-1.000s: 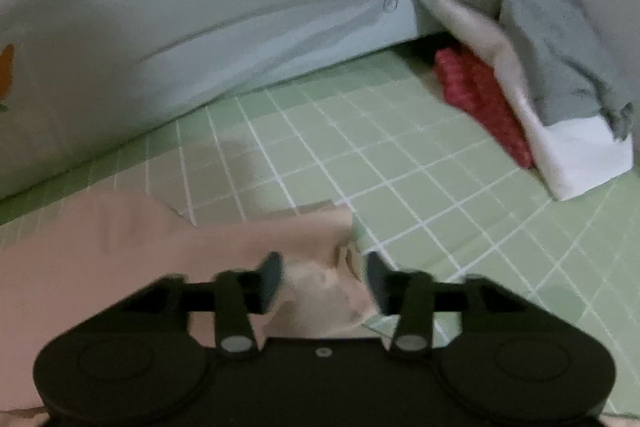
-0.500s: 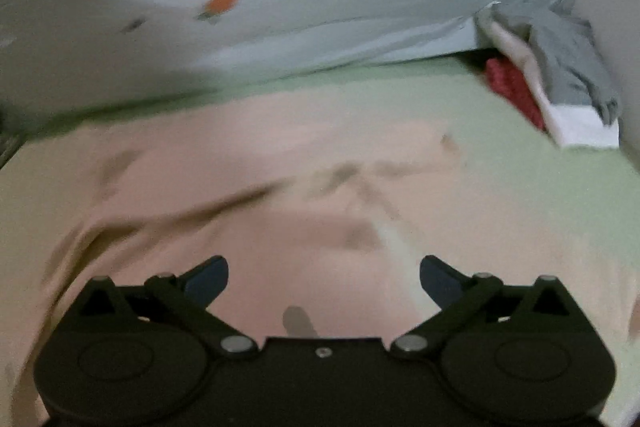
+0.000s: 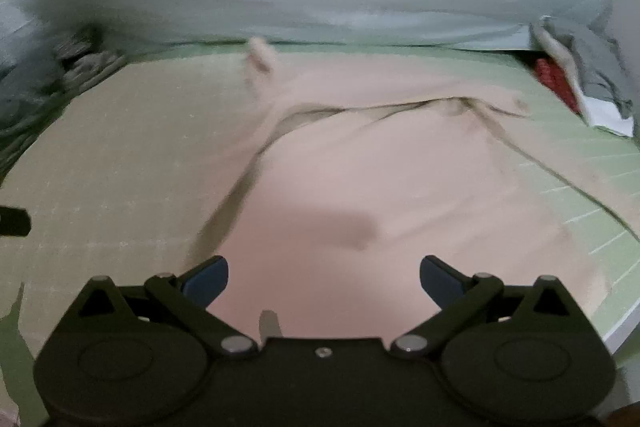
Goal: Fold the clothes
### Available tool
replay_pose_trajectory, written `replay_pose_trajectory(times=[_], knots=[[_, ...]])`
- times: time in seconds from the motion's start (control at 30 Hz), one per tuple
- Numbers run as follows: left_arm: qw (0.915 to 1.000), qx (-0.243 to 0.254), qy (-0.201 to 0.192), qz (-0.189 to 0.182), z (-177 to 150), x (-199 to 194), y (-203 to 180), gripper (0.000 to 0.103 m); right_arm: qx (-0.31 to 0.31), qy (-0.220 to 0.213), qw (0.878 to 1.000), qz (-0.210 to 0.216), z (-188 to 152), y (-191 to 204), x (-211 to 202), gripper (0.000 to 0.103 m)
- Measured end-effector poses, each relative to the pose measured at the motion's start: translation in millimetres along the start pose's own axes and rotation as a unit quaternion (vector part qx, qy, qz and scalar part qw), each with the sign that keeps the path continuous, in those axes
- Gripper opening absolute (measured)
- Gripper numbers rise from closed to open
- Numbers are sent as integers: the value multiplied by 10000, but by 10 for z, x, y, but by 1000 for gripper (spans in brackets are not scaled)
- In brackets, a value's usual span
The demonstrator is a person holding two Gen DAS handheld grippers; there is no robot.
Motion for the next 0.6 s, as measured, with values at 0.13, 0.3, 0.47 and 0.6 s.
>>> replay_pose_trajectory(times=[0.13,0.3,0.47,0.6], knots=[[9999,120,67,-23,-126,-80,169,94,-163,79,9993,322,-142,411,-62,91],[9998,159,144,15,-243,-136,339,94,-536,173,9972,490,-227,751,-39,60],[9998,186,76,70,-257,-191,399,94,-333,322,9977,490,-262,694,55,45],[9998,180,69,91,-245,-189,363,94,-326,289,9975,564,-252,643,101,17]])
Point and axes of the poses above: each gripper's, at about its wrist camera, not at the fingertips, and x roughly the way its jaws point, y to its left, z to its top, the point moved 7 cm from there along x, roughly the way its jaws point, and after that the axes turned 4 degrees about -x, right-handed, at the moved point
